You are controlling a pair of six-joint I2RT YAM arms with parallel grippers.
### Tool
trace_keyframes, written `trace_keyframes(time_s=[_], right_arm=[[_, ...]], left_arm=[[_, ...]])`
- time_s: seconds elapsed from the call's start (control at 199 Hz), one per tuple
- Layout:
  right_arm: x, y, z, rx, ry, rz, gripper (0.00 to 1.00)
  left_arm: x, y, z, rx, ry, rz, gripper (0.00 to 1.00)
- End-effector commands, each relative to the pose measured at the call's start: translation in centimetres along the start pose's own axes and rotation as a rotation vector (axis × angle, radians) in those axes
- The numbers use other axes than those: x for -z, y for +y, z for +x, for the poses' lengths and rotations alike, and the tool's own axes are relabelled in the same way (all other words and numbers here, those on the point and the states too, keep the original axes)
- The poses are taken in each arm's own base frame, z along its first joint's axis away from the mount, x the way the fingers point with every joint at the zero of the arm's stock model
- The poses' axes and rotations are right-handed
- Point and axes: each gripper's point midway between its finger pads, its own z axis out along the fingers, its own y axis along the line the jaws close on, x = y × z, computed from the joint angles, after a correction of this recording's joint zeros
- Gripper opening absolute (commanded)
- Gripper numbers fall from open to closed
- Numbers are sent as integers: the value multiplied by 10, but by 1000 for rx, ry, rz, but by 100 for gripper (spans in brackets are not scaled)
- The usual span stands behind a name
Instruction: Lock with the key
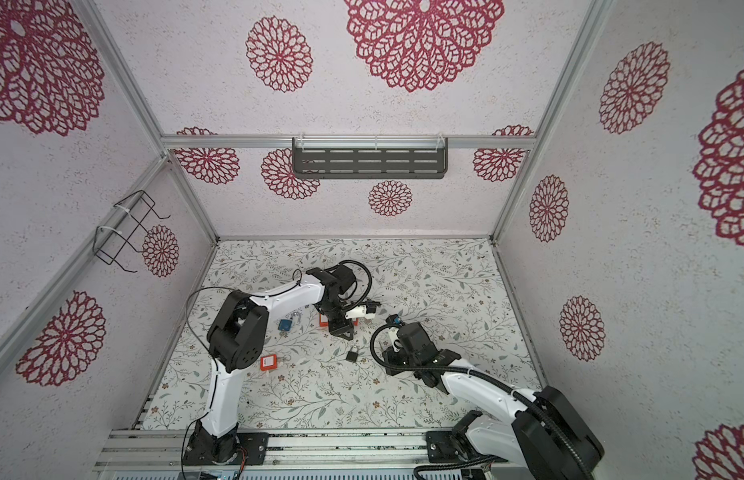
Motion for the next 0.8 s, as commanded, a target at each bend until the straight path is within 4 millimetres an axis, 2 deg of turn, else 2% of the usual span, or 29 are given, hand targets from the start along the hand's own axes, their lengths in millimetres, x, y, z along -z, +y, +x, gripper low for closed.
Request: trace_keyframes(time_s=[0.0,0.151,0.307,0.558,0.8], right_arm=[[-5,13,-6,-11,22,-16,0],[-11,16,-11,-13,55,3,0],[-19,20,-9,-7,133,14,0],[-33,24,-3,-7,286,50,0],[-39,26,-2,14,337,60,0]], left_arm=[[57,12,-26,37,-213,-103,34],[100,23,-9,167,-354,-177,33],[130,30,16,291,-452,-227,34],[142,28,49,354,-454,-328,35],[150,25,49,375,-492,-338,35]])
